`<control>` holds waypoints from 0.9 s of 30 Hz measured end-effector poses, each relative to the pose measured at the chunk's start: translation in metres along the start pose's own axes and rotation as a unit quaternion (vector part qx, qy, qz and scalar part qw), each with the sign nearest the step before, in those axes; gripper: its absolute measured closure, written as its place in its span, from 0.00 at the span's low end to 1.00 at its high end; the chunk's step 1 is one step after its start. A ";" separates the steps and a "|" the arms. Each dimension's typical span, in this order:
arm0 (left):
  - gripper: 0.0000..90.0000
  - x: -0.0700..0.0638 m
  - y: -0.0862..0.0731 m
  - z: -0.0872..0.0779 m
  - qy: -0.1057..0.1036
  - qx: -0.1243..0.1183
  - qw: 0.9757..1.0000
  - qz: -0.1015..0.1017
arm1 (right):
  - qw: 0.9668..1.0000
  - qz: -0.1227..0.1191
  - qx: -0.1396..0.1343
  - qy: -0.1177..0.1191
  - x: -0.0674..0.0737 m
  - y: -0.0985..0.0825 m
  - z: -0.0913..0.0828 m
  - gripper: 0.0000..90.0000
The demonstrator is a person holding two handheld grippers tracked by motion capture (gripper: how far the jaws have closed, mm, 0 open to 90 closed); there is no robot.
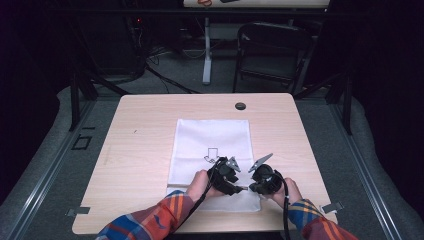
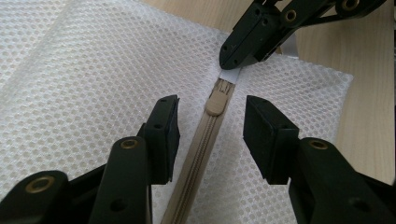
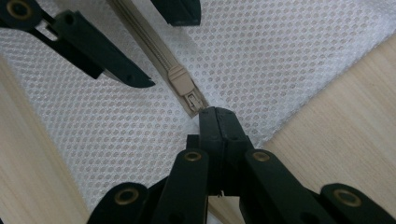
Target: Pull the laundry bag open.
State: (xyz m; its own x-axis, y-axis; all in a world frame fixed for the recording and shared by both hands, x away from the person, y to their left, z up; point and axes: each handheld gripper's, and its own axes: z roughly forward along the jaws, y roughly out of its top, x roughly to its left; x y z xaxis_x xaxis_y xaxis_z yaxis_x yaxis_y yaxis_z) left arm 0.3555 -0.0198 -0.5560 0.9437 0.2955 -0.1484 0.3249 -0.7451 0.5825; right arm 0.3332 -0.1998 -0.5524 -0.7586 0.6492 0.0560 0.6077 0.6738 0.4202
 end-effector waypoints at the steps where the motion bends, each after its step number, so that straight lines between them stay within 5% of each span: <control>1: 0.63 0.000 0.000 0.001 0.001 0.002 1.000 0.004 | 1.000 -0.003 0.004 0.000 0.000 0.000 0.000 1.00; 20: 0.80 -0.007 0.004 0.010 0.015 0.002 0.999 0.047 | 1.000 -0.015 0.009 -0.001 0.001 0.001 0.000 1.00; 23: 0.79 -0.008 0.004 0.012 0.012 -0.004 0.999 0.048 | 1.000 -0.001 -0.007 0.000 0.003 0.000 0.002 1.00; 27: 0.83 -0.010 0.004 0.016 0.005 0.008 0.999 0.052 | 1.000 -0.011 0.005 -0.001 0.002 0.001 0.000 1.00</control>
State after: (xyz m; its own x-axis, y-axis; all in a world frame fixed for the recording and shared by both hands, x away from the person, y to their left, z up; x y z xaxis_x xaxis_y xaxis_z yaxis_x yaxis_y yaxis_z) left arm 0.3485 -0.0353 -0.5649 0.9718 0.2216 -0.0806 0.2264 -0.7814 0.5815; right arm 0.3325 -0.1980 -0.5522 -0.7710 0.6351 0.0460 0.5937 0.6909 0.4125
